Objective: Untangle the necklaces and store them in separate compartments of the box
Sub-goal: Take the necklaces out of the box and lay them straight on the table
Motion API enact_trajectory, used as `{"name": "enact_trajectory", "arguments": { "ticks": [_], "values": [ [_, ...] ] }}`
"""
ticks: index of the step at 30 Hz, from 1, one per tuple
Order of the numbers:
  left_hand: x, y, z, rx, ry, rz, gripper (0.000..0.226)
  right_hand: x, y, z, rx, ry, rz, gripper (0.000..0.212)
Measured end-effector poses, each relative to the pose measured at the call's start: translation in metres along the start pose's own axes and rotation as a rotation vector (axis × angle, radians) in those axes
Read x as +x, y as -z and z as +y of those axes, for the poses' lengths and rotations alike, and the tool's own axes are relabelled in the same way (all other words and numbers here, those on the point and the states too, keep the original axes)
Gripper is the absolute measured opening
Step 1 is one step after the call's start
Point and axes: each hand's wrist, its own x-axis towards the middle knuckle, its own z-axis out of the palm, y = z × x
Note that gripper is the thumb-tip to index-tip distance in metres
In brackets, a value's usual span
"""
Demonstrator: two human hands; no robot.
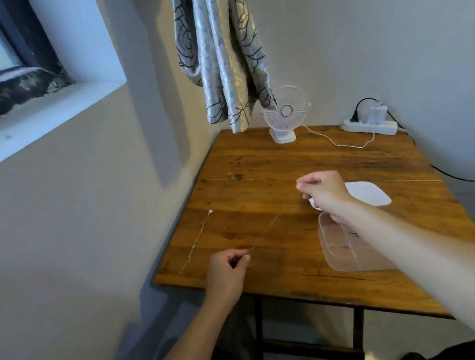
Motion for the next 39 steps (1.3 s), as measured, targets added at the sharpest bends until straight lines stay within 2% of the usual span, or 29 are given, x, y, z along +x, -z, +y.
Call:
{"name": "enact_trajectory", "arguments": {
  "ticks": [4, 7, 16, 21, 24, 29, 31, 34, 39],
  "values": [
    [-0.001, 0.017, -0.029, 0.26, -0.099, 0.237, 0.017, 0.026, -0.058, -0.003, -0.164, 0.12, -0.066, 0.014],
    [0.001, 0.031, -0.045, 0.382, -0.14, 0.32, 0.016, 0.045, -0.096, -0.004, -0.3, 0.19, -0.144, 0.015],
    [0.028, 0.043, -0.077, 0.632, -0.253, 0.364, 0.006, 0.101, -0.185, 0.008, -0.597, 0.183, -0.138, 0.017],
    [0.031, 0.041, -0.089, 0.642, -0.278, 0.355, 0.016, 0.109, -0.195, 0.026, -0.82, 0.31, -0.09, 0.027],
    [0.03, 0.042, -0.091, 0.649, -0.275, 0.342, 0.017, 0.109, -0.19, 0.024, -0.841, 0.309, -0.097, 0.034],
    [0.021, 0.041, -0.084, 0.667, -0.26, 0.346, 0.008, 0.102, -0.155, 0.009, -0.634, 0.244, -0.115, 0.041],
    [0.015, 0.036, -0.074, 0.665, -0.257, 0.337, 0.013, 0.092, -0.125, 0.006, -0.584, 0.273, -0.092, 0.037],
    [0.009, 0.016, -0.051, 0.633, -0.355, 0.302, 0.017, 0.069, -0.072, 0.004, -0.524, 0.334, -0.074, 0.027],
    [0.004, -0.04, -0.017, 0.602, -0.473, 0.142, 0.025, 0.029, 0.02, 0.02, -0.474, 0.325, 0.011, 0.014]
  ]
}}
